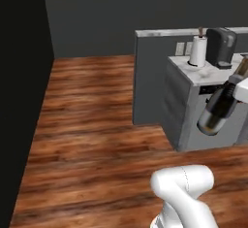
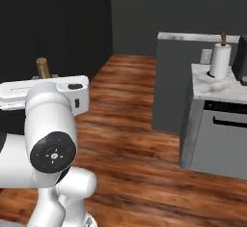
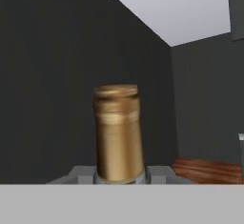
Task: Get the candle and the wine from the cabinet and move them to the dining counter.
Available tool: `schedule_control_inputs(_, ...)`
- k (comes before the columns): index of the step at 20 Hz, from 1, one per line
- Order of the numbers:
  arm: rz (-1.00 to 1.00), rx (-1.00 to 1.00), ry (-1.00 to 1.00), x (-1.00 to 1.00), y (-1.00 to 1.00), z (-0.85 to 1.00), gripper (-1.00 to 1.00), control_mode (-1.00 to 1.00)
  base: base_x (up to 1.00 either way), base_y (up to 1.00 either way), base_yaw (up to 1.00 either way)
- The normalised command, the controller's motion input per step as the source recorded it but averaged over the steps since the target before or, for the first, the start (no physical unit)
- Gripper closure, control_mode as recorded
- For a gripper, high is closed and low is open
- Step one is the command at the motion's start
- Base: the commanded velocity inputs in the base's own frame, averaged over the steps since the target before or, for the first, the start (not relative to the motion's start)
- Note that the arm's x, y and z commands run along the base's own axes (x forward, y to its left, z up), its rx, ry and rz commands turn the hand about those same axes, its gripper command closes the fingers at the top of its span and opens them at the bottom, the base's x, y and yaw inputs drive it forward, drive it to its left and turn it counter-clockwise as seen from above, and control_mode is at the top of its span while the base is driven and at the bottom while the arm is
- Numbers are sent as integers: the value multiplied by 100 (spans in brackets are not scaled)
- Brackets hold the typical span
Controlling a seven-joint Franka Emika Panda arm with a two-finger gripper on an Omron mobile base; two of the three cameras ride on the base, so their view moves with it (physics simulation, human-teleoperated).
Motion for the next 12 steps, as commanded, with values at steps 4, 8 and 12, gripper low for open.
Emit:
schedule_control_inputs(4, 0, 0, 0, 0, 0, 0, 100, 100, 91, 53, -25)
schedule_control_inputs(8, 0, 0, 0, 0, 0, 0, 100, 100, 91, 60, -24)
schedule_control_inputs(12, 0, 0, 0, 0, 0, 0, 100, 100, 92, 60, -23)
